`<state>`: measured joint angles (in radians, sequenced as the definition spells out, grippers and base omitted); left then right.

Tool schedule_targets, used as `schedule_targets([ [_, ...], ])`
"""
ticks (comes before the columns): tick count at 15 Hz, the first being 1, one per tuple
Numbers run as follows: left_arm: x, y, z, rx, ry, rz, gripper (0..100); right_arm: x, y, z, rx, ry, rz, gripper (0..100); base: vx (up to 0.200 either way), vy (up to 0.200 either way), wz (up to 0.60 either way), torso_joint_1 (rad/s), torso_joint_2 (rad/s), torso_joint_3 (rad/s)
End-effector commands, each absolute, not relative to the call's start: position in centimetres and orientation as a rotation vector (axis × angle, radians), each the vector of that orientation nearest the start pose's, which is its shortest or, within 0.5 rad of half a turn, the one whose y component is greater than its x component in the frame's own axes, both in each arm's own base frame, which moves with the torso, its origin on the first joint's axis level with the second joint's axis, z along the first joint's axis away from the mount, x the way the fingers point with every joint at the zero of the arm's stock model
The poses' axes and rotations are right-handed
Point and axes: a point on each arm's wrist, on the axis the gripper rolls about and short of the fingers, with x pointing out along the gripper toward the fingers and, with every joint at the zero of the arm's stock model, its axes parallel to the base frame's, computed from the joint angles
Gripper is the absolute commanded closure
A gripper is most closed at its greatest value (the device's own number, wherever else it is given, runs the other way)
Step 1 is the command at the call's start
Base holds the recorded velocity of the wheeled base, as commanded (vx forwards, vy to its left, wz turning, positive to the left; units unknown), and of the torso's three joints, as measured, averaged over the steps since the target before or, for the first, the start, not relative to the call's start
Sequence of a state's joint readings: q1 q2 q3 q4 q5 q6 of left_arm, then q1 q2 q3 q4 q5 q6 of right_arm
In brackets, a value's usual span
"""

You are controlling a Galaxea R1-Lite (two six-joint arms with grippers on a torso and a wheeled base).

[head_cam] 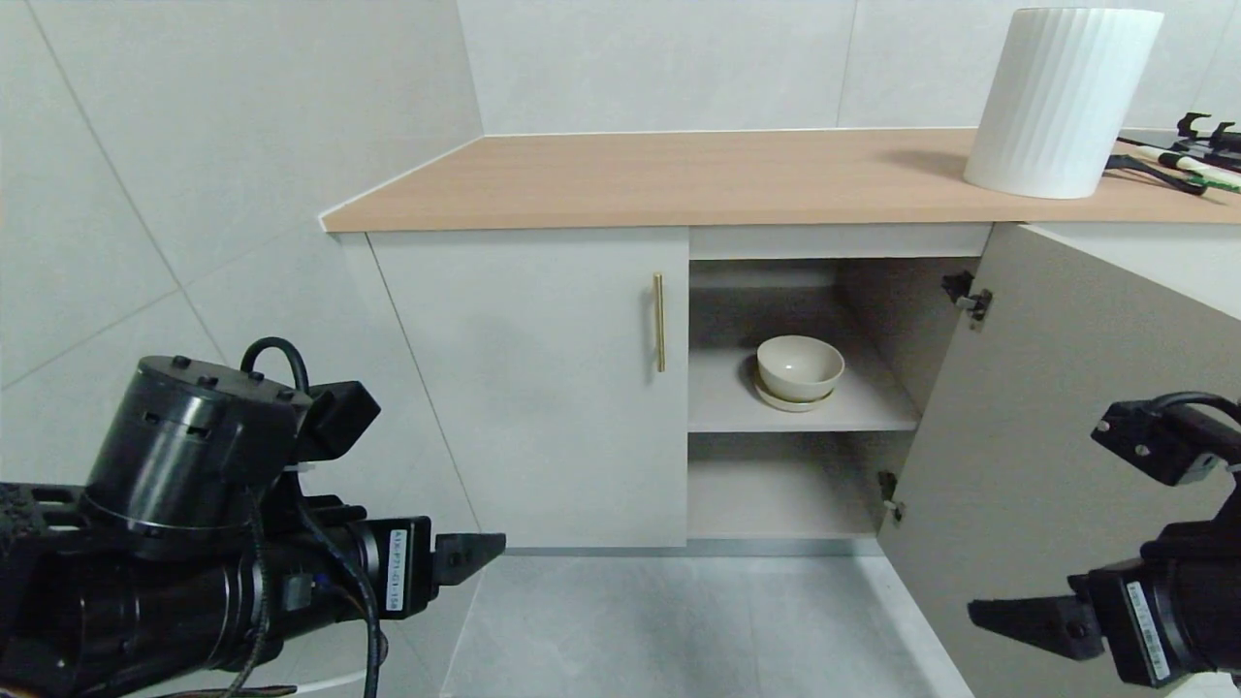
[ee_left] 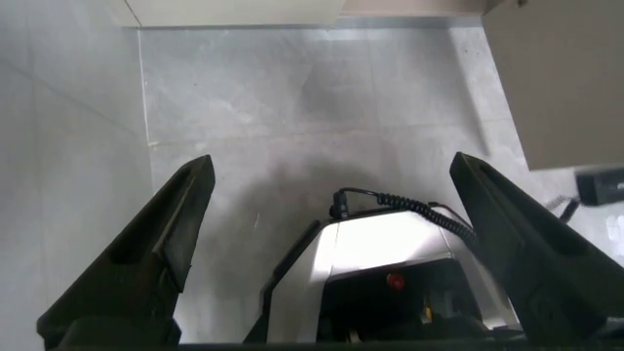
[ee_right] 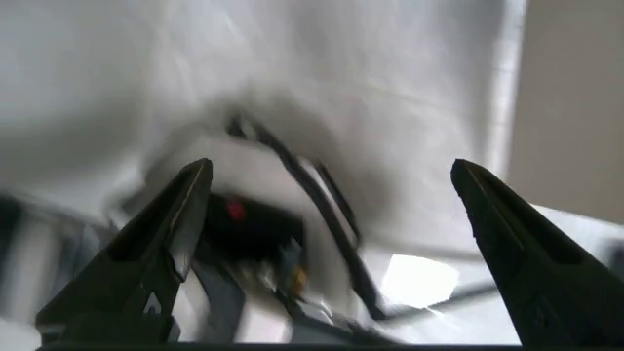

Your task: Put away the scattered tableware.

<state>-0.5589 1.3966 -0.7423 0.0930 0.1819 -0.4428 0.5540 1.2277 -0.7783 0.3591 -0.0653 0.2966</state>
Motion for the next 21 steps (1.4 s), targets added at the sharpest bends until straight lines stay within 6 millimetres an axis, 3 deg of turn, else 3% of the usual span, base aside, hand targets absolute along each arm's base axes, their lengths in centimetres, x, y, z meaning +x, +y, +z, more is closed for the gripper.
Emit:
schedule_targets([
  [1, 17.8, -10.7, 17.9, -0.147, 0.762, -0.196, 0, 12.9, 7.8, 20.5, 0.008, 0.823, 0.351, 0, 0.000, -0.200, 0.00, 0.007, -0.01, 0.007],
  [8, 18.0, -10.8, 17.7, -0.143, 0.771, -0.192, 0, 9.7, 5.8, 21.3, -0.163, 0.903, 0.397, 0, 0.000, -0.200, 0.00, 0.002, 0.00, 0.003],
  [13, 18.1, -10.8, 17.6, -0.141, 0.777, -0.190, 0, 7.4, 4.4, 22.9, -0.201, 0.916, 0.405, 0, 0.000, -0.160, 0.00, 0.003, 0.00, 0.003],
  [21, 18.1, -10.8, 17.5, -0.140, 0.778, -0.190, 0, 9.3, 3.3, 23.7, -0.139, 0.805, 0.148, 0, 0.000, 0.000, 0.00, 0.000, 0.00, 0.000],
])
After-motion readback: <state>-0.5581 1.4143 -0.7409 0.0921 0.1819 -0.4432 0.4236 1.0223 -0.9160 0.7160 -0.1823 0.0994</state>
